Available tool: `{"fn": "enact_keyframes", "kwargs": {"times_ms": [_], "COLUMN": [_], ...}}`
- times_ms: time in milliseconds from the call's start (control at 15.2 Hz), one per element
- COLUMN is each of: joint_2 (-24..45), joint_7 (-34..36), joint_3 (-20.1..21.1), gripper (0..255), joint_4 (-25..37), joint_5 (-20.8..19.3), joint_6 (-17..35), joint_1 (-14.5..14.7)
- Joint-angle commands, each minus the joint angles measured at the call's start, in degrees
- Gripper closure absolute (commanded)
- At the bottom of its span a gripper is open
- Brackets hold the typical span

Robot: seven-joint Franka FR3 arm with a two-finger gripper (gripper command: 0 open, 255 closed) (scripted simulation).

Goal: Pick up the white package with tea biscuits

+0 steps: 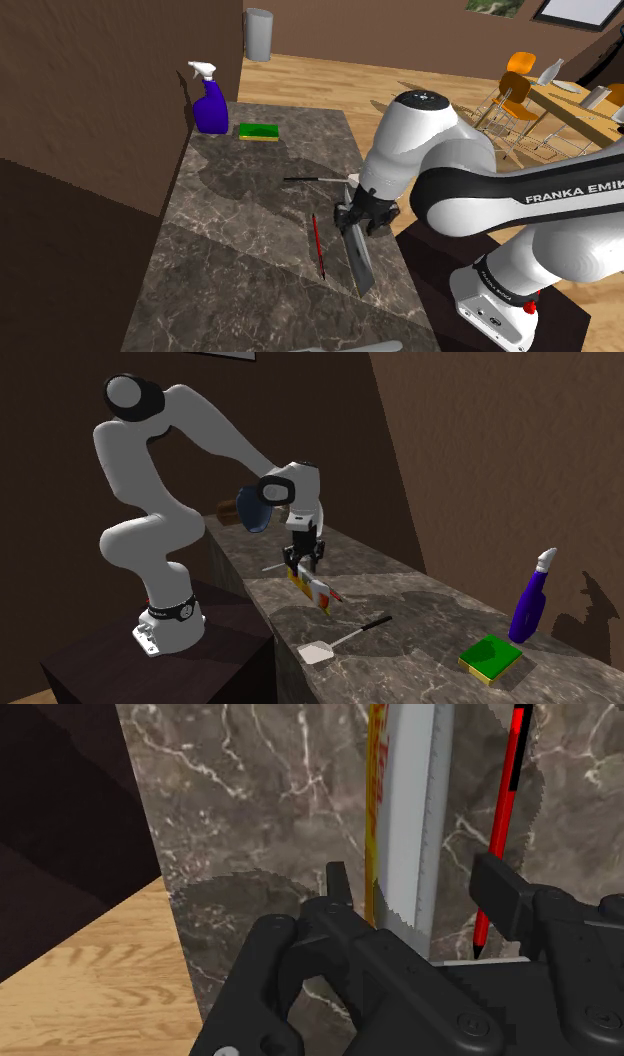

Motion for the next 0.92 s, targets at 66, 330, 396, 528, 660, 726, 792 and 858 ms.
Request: {"fn": "enact_keyframes", "kwargs": {"times_ms": [66,330,396,528,660,726,792,858], "joint_2": [0.2,0.2,0.1,0.1,-1.4,-2.1,-2.8,-3.5], "joint_7": [0.1,0.1,0.1,0.0,-0.3,-0.4,-0.6,-0.7], "joint_3": [0.1,0.1,0.1,0.1,-0.9,-1.3,-1.8,-2.2], "gripper": [255,255,255,255,255,255,255,255], "joint_4": [0.0,0.0,0.0,-0.1,0.5,0.9,1.2,1.6], "joint_5": [0.0,0.0,0.0,0.0,0.3,0.3,0.4,0.4], "joint_6": [0.2,0.2,0.2,0.2,-1.9,-2.9,-4.0,-5.0], "joint_1": [-0.1,0.0,0.0,0.0,0.5,0.7,0.9,1.1]}}
